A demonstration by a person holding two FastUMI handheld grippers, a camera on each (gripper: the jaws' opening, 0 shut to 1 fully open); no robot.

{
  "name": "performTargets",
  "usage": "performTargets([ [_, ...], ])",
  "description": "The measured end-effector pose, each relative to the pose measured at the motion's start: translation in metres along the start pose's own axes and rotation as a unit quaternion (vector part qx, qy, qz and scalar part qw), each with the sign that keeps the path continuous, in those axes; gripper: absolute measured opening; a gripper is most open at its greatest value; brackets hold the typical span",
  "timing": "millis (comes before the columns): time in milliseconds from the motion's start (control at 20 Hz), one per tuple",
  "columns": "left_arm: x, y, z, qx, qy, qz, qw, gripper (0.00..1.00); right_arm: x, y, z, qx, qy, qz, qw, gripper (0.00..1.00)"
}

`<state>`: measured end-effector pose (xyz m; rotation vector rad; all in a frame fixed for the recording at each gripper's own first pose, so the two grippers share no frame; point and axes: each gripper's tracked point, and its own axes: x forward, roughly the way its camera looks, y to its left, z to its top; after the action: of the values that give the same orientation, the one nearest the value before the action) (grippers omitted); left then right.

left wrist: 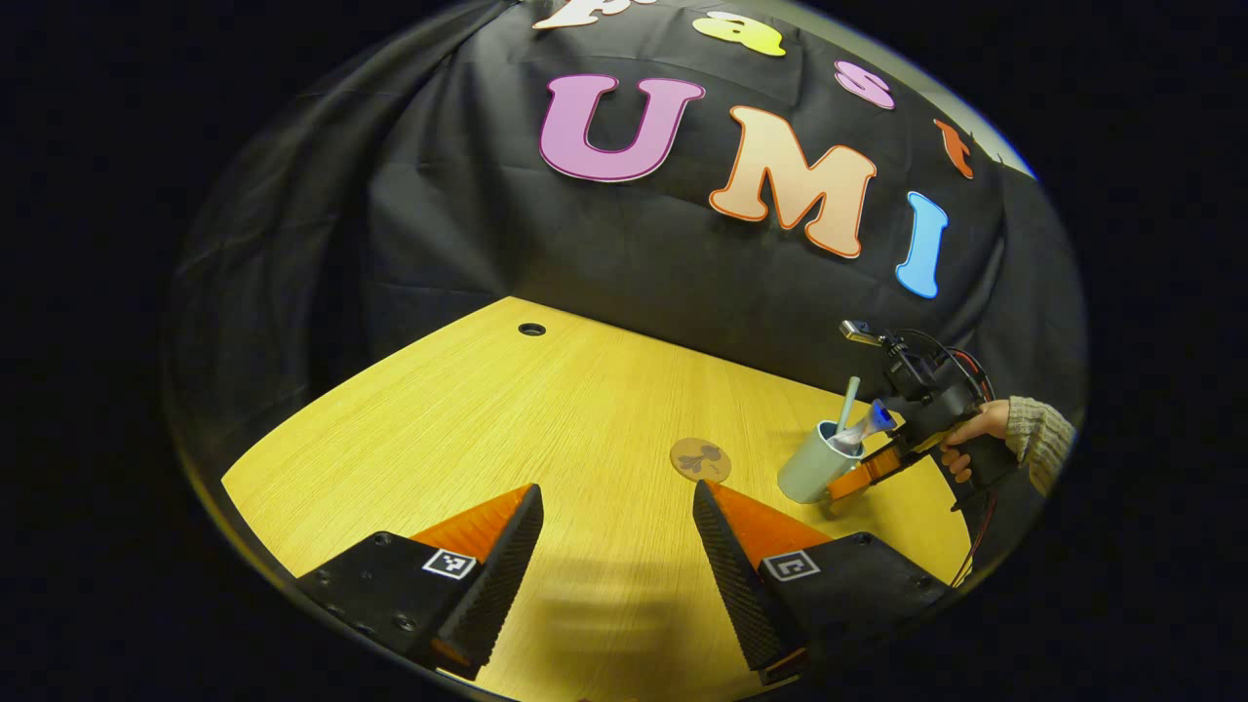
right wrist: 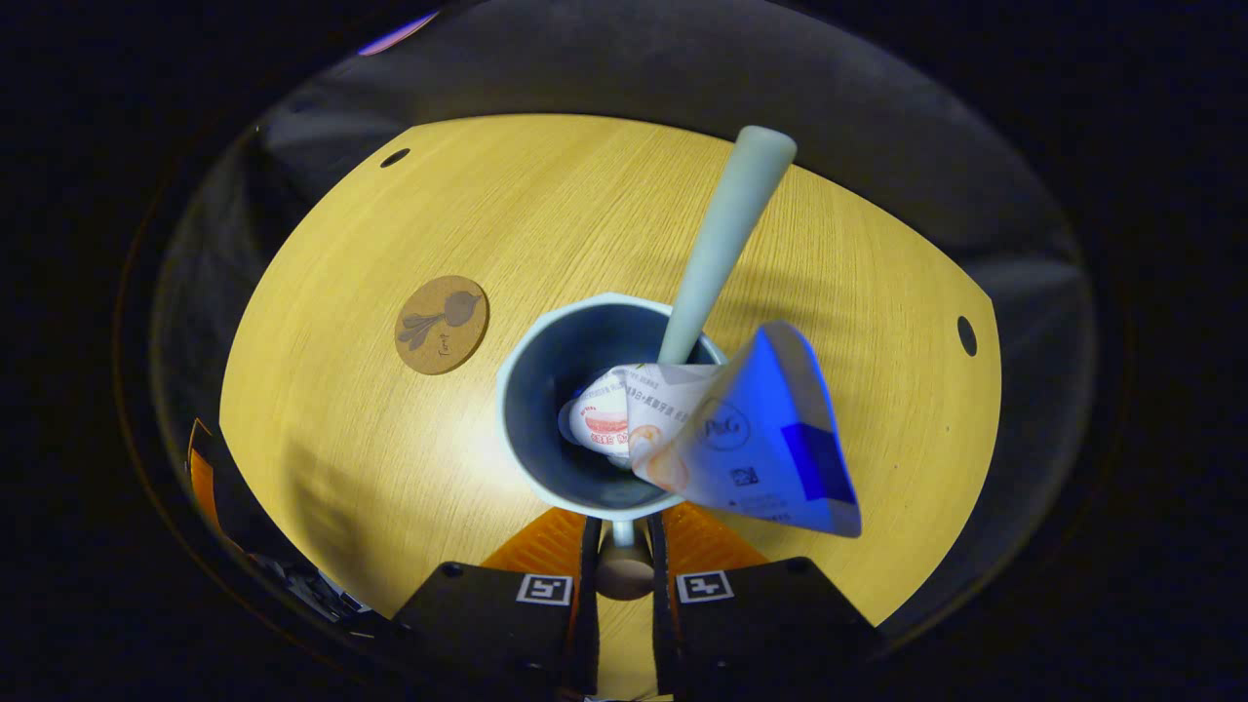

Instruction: Put the toothbrush and toothpaste on the desktop into the cup, then pick up the cup and place it on the coaster on the desktop.

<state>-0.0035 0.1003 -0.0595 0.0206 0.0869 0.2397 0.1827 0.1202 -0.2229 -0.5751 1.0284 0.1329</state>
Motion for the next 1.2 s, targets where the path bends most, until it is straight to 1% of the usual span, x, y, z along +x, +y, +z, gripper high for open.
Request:
performTargets([
  [50,-0.001,0.001,-0.002,0.002,0.001,-0.002,1.0,0.9,-0.001,0.002,0.002,0.0,-0.004,0.001,1.0,0.22],
  [100,-0.003,0.002,-0.003,0.003,0.003,-0.003,1.0,0.9,-0.004,0.003,0.006,0.0,-0.009,0.005,1.0,0.22],
  [300,-0.004,0.005,-0.008,-0.012,0.012,-0.009,1.0,0.9,-0.015,0.008,0.018,-0.014,-0.023,0.019,0.999,0.22],
  [600,-0.005,0.008,-0.01,-0.031,0.022,-0.005,0.999,0.91,-0.014,0.01,0.016,-0.054,-0.039,0.038,0.997,0.22],
  [900,-0.004,0.014,-0.012,-0.034,0.025,0.015,0.999,0.9,-0.021,0.007,0.02,-0.091,-0.029,0.051,0.994,0.22],
  [1100,-0.003,0.016,-0.009,-0.041,0.027,0.03,0.998,0.91,-0.021,0.004,0.019,-0.103,-0.022,0.042,0.994,0.22],
  [1200,-0.002,0.016,-0.008,-0.04,0.027,0.036,0.998,0.9,-0.019,0.005,0.018,-0.1,-0.016,0.037,0.994,0.22],
])
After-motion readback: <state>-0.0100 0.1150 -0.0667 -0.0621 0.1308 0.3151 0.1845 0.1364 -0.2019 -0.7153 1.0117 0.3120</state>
